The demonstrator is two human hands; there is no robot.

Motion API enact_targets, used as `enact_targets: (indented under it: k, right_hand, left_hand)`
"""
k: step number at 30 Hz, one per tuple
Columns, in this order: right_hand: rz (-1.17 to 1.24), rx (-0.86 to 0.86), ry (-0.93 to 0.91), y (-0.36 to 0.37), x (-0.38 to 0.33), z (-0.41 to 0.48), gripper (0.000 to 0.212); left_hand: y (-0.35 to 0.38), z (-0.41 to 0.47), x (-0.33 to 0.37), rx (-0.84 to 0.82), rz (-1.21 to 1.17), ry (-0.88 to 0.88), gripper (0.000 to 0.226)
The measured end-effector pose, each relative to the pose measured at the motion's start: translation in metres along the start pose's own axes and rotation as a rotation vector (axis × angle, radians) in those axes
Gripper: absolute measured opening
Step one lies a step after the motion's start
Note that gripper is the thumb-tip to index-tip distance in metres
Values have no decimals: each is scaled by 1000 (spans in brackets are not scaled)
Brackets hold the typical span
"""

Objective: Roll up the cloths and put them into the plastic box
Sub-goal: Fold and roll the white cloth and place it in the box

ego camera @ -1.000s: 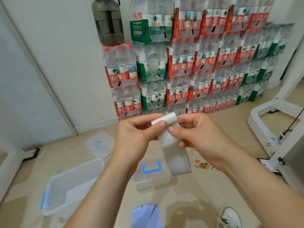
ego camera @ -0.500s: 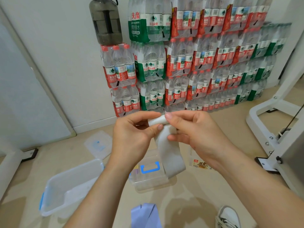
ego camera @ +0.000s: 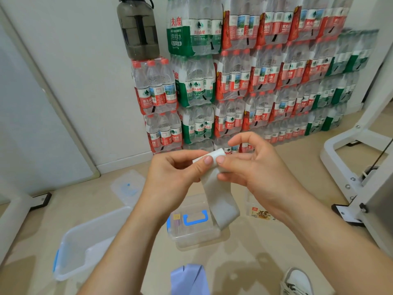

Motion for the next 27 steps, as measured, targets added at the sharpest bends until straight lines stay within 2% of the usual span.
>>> enact_targets:
  k: [4, 11, 18, 21, 24, 27]
  right_hand:
    - [-49, -1, 21, 0, 1, 0, 25]
    - [-108, 7, 53, -3, 3, 0, 23]
    - [-22, -22, 45, -5, 4, 2, 18]
    - [-27, -32, 13, -7, 0, 2, 18]
    - [-145, -44, -34, -7, -4, 1, 21]
    - [-185, -81, -22, -4, -4, 0, 22]
  left_hand:
    - [2, -1, 0, 18, -14, -5, 22]
    - [-2, -1, -1, 70, -25, -7, 22]
    - [4, 0, -2, -19, -89, -9, 22]
    - [4, -1, -2, -32, -47, -22, 27]
    - [4, -1, -1, -51, 51, -26, 17]
    - [0, -2, 2, -13, 28, -18, 13]
Point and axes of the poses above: each hand's wrist, its own z-axis towards the middle knuckle, its own y-axis out of the palm, x = y × z, the point moved 7 cm from there along z, towards the middle knuckle, and after that the axes turned 1 degree about -x, right-handed, at the moved point
